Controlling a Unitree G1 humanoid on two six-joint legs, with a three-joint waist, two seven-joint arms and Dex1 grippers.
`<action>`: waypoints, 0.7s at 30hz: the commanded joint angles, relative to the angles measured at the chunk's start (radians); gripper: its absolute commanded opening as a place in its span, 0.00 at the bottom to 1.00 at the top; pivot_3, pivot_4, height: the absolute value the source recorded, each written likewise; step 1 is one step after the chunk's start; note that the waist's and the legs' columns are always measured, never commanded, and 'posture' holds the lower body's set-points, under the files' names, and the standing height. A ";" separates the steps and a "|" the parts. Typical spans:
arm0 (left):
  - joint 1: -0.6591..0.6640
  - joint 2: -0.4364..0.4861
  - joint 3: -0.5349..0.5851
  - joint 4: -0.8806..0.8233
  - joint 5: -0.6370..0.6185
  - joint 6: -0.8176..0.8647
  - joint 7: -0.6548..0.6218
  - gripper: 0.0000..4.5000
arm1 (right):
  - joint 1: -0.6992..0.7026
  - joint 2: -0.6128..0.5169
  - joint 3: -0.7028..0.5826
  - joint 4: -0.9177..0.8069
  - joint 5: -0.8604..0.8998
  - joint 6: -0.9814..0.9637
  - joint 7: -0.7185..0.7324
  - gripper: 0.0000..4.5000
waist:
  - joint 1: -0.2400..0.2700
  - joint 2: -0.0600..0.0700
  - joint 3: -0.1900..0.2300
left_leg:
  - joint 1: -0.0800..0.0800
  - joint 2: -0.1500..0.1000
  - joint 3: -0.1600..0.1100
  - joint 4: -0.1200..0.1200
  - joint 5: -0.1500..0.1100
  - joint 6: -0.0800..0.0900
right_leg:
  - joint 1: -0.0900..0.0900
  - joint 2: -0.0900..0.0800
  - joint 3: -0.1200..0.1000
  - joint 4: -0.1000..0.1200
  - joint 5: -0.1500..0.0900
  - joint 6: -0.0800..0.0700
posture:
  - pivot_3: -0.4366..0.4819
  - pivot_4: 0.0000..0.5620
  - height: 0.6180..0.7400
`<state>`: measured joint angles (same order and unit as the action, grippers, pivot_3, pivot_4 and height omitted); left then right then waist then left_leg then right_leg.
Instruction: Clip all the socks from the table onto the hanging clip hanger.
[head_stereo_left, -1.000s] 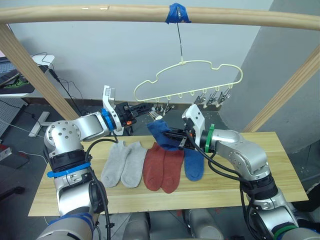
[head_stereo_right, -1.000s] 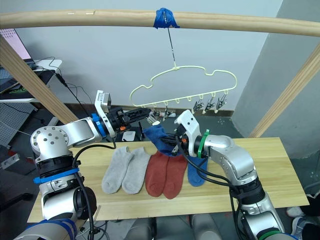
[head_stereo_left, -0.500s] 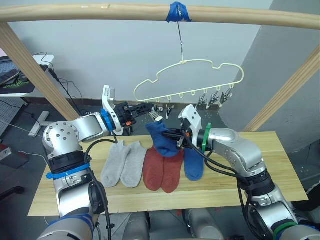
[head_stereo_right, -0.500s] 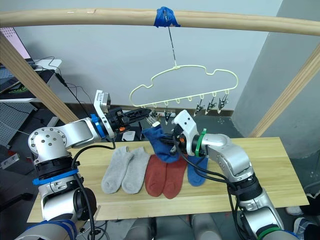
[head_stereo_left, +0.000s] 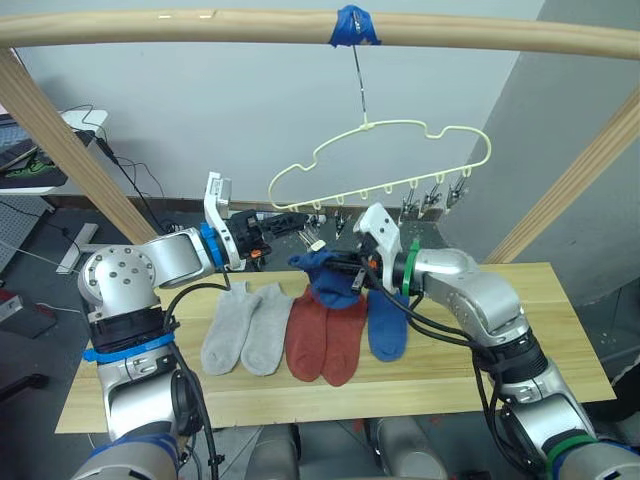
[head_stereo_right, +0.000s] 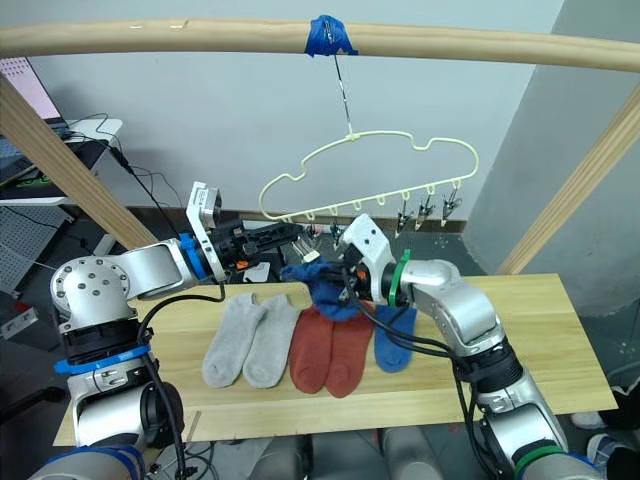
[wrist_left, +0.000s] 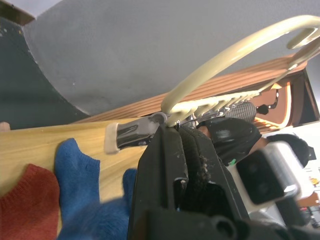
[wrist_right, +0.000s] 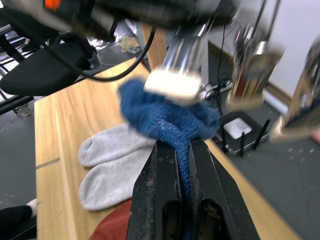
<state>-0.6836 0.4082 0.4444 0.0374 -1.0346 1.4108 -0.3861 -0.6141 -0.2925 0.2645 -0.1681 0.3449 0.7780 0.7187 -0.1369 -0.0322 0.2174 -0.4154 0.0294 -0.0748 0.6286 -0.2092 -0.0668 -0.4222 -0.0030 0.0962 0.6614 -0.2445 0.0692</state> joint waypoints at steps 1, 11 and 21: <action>0.007 0.018 -0.028 -0.046 -0.013 -0.024 -0.043 0.00 | -0.020 -0.004 -0.032 -0.067 0.034 0.003 0.008 0.01 | 0.000 0.000 0.000 | 0.000 0.000 0.000 0.000 0.000 0.000 | 0.000 0.000 0.000 0.000 0.000 -0.001 | 0.35 0.32 1.00; 0.030 0.049 -0.091 -0.062 0.016 -0.111 -0.097 0.00 | -0.022 -0.007 -0.049 -0.086 0.057 0.028 -0.005 0.01 | -0.001 0.000 0.000 | 0.000 0.000 0.000 0.000 0.000 0.000 | 0.000 0.000 0.000 0.000 0.001 -0.002 | 0.34 0.33 1.00; 0.030 0.067 -0.087 -0.074 -0.013 -0.138 -0.143 0.56 | -0.014 0.014 -0.036 -0.069 0.038 0.017 -0.027 0.00 | -0.001 0.000 0.000 | 0.000 0.000 0.000 0.000 0.000 0.000 | 0.000 0.000 0.000 0.000 0.001 -0.002 | 0.34 0.34 1.00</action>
<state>-0.6394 0.4618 0.3528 0.0007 -1.0210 1.2778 -0.5141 -0.6143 -0.2806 0.2387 -0.2025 0.3752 0.8128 0.6935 -0.1381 -0.0321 0.2174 -0.4154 0.0295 -0.0745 0.6287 -0.2092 -0.0667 -0.4224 -0.0029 0.0966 0.6613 -0.2435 0.0676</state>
